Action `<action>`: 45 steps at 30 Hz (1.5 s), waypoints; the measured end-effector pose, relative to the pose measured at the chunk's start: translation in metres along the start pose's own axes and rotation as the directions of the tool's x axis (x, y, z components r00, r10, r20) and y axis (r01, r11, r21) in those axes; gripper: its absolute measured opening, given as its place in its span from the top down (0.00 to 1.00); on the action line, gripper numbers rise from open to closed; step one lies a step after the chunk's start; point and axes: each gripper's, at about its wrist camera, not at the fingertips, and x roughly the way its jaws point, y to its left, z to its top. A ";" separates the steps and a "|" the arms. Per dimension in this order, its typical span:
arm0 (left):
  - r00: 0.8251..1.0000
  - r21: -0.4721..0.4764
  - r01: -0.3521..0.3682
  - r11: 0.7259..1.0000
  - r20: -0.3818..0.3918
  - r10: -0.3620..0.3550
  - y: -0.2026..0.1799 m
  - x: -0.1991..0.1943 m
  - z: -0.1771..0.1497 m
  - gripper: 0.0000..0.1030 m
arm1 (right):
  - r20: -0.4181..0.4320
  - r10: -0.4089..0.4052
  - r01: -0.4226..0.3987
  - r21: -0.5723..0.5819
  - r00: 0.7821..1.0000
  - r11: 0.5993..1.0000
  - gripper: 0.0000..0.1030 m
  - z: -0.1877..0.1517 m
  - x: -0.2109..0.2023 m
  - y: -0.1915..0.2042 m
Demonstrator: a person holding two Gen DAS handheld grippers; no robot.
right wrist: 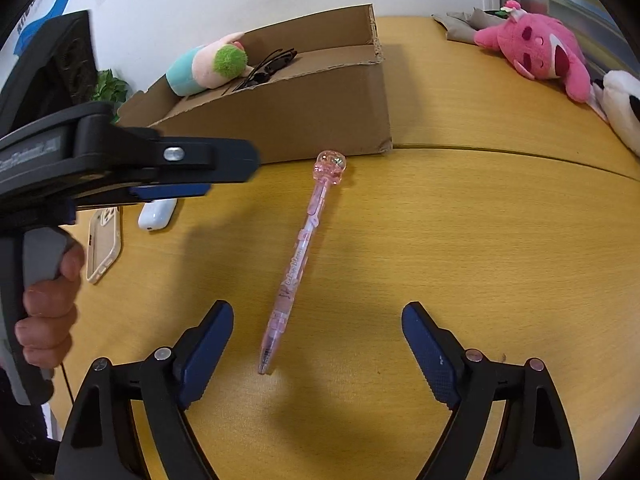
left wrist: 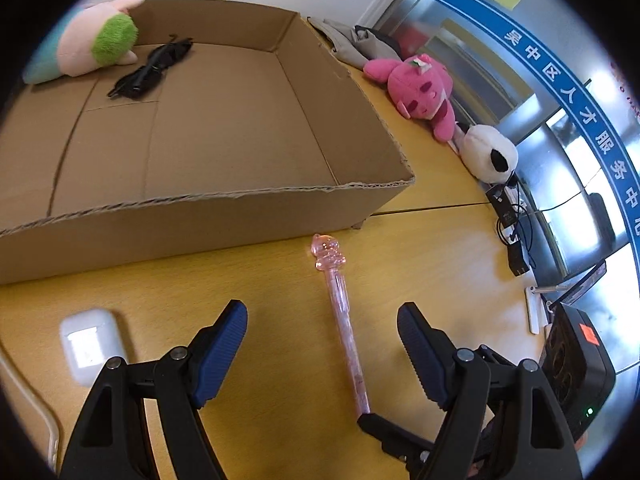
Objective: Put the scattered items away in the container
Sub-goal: 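Reach the right gripper to the pink toy wand and close on it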
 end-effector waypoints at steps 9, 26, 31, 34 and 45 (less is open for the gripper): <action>0.997 0.014 -0.015 1.000 -0.070 0.016 -0.006 0.045 0.023 0.32 | 0.010 -0.018 0.019 -0.073 1.000 0.997 0.31 0.007 0.009 0.016; 0.995 0.023 -0.035 0.999 -0.092 0.037 -0.007 0.056 0.028 0.75 | 0.016 -0.112 0.114 -0.178 0.994 0.977 0.86 -0.005 0.005 0.038; 0.995 0.005 -0.046 0.999 -0.084 0.046 -0.004 0.043 0.017 0.75 | 0.033 -0.081 0.086 -0.171 0.996 0.982 0.87 -0.016 -0.003 0.049; 0.998 -0.001 -0.047 0.999 -0.044 0.047 -0.003 0.022 0.012 0.75 | 0.041 -0.080 0.086 -0.181 0.996 0.980 0.88 -0.017 -0.007 0.054; 0.979 0.070 -0.077 0.995 0.193 0.062 -0.025 -0.093 0.041 0.84 | 0.181 0.016 0.029 -0.239 0.983 0.970 0.88 0.024 -0.051 0.100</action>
